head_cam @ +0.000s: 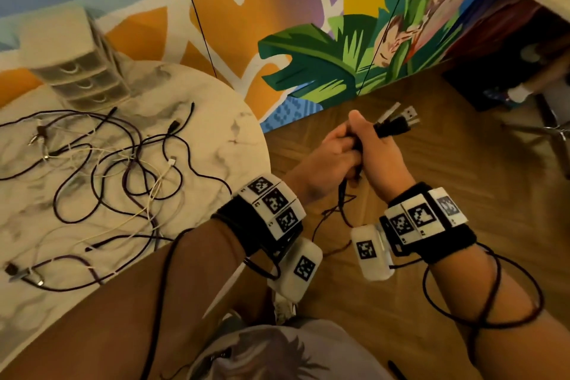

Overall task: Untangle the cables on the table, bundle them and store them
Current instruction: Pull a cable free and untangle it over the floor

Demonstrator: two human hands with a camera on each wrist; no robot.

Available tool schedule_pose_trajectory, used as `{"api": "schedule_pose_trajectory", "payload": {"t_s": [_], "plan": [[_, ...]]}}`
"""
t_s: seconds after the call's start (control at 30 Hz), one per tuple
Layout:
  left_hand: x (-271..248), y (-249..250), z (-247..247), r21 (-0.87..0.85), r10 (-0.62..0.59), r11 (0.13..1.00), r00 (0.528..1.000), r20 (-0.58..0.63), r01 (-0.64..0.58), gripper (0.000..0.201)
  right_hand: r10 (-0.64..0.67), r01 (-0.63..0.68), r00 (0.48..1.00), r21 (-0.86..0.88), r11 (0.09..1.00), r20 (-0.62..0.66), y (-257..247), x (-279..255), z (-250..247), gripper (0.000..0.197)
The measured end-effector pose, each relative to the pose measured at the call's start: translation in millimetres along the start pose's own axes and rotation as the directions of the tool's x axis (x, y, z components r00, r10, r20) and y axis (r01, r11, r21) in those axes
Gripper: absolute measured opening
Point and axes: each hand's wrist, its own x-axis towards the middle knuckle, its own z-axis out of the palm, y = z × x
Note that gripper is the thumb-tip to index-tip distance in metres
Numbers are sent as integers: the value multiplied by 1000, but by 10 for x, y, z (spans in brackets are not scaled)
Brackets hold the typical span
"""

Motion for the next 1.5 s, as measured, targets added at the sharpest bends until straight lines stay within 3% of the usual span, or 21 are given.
{"api": "schedule_pose_trajectory", "payload": {"t_s": [0.07, 0.13, 0.2, 0.27, 0.33, 0.4, 0.5, 0.63, 0.73, 0.83, 0.9, 0.97, 1.03, 1.13, 1.2, 1.23, 1.3, 1.33, 1.43, 1.5], "plan": [[-50, 134, -26, -6, -14, 1000, 1000, -13, 14, 22, -37, 29, 988, 54, 998, 151, 56, -21, -28, 50], [-78, 231, -91, 2, -2, 1000, 999, -38, 2, 34, -20, -20, 962, 143, 990, 273, 183, -56, 19, 42], [-79, 348, -173, 43, 40, 998, 998, -42, -38, 39, 1, -20, 944, 57, 998, 329, 354, -91, 117, 31], [-38, 419, -231, 206, 120, 973, 991, -58, -105, 44, -7, 40, 964, -115, 993, 267, 552, -77, 230, 38], [-32, 489, -230, 486, 253, 849, 967, -27, -209, 45, 29, -7, 993, -187, 982, 113, 739, 23, 294, 47], [-55, 627, -216, 695, 372, 648, 926, 70, -313, 44, 107, -106, 994, -189, 976, -5, 944, 153, 328, 50], [-66, 867, -299, 827, 472, 431, 871, 135, -361, 39, 206, -218, 976, -210, 953, -74, 1278, 228, 329, 48], [-130, 1174, -499, 921, 622, 112, 749, 228, -374, 24, 393, -424, 905, -303, 853, -161, 1777, 193, 160, 45], [-105, 1270, -624, 942, 643, 44, 732, 228, -332, 28, 502, -542, 840, -377, 751, -206, 2041, 147, 9, 35], [-130, 1199, -605, 927, 649, -19, 701, 296, -374, 26, 542, -592, 805, -379, 711, -240, 2148, 140, -64, 23], [-148, 1212, -624, 927, 648, -51, 694, 314, -372, 28, 601, -662, 747, -409, 628, -285, 2193, 138, -100, 26], [-95, 1262, -631, 940, 665, -65, 688, 291, -335, 29, 684, -747, 651, -441, 498, -329, 2175, 159, -120, 35], [-51, 1240, -519, 932, 665, -60, 682, 304, -357, 27, 715, -782, 610, -402, 476, -341, 2129, 231, -103, 40], [-19, 997, -325, 909, 615, -72, 699, 364, -410, 30, 637, -751, 658, -280, 599, -402, 2052, 441, -113, 38], [10, 933, -365, 908, 627, -60, 693, 357, -414, 29, 556, -711, 701, -376, 595, -446, 2032, 451, -167, 38], [15, 953, -409, 906, 641, -47, 682, 351, -421, 28, 499, -665, 747, -510, 546, -440, 2046, 412, -208, 40], [29, 1006, -475, 896, 662, -34, 662, 352, -443, 27, 424, -506, 837, -784, 361, -345, 2109, 295, -333, 40], [38, 1010, -487, 891, 659, -21, 664, 354, -454, 27, 421, -435, 858, -851, 293, -294, 2187, 254, -403, 38], [97, 920, -444, 890, 637, 105, 717, 283, -445, 34, 455, -355, 863, -904, 237, -220, 2364, 228, -550, 32], [154, 837, -364, 834, 590, 304, 778, 215, -461, 38, 518, -380, 828, -894, 238, -214, 2442, 229, -587, 38]]}}
